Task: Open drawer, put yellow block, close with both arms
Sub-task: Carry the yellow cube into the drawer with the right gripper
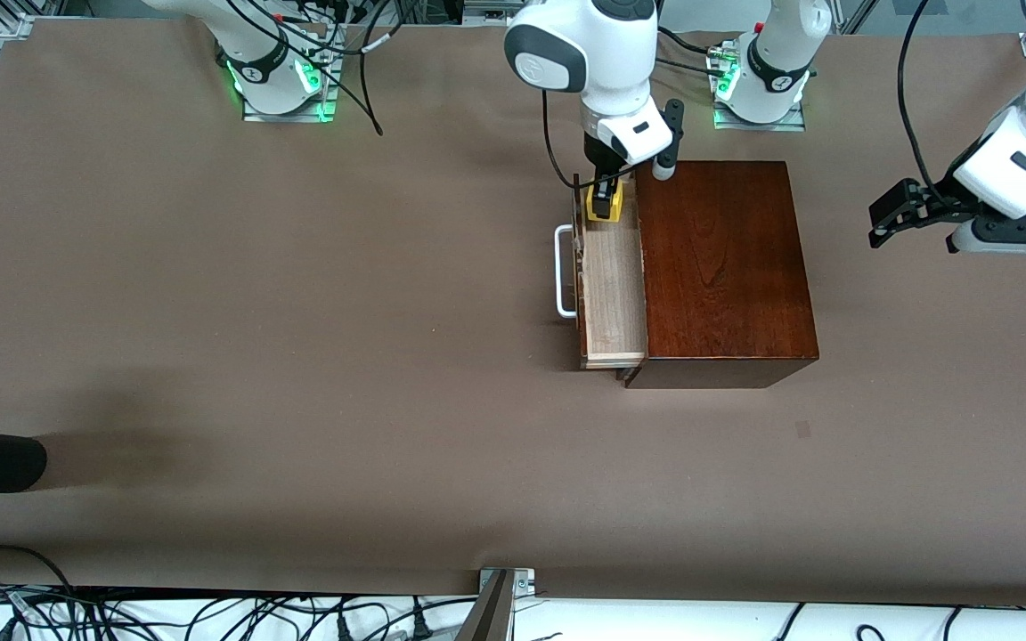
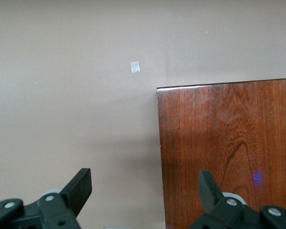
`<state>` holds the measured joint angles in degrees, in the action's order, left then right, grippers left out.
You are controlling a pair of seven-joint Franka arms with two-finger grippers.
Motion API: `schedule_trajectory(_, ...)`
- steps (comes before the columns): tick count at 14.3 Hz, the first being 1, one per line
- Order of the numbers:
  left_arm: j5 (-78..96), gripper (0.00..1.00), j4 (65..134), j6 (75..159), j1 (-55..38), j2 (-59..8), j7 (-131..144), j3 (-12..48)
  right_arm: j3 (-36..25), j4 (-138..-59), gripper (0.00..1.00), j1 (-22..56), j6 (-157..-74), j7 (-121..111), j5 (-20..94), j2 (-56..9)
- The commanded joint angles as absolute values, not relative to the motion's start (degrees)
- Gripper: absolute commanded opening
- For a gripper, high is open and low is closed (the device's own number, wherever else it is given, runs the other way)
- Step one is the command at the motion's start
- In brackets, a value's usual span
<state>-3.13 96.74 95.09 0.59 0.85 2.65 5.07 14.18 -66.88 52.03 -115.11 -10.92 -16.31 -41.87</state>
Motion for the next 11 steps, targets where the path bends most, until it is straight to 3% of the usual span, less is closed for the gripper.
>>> schedule_trajectory(1,-2.0,1.0,96.9,94.7,-0.1,1.1,2.7,4.6,13.8,-64.2,0.0,53.5,-114.3,-12.7,-18.6,-43.6)
schedule_trajectory(11,-2.1,1.0,95.8,94.6,-0.6,1.0,2.7,5.3,12.7,-64.2,0.0,53.9,-118.1,-16.2,-21.2,-47.6)
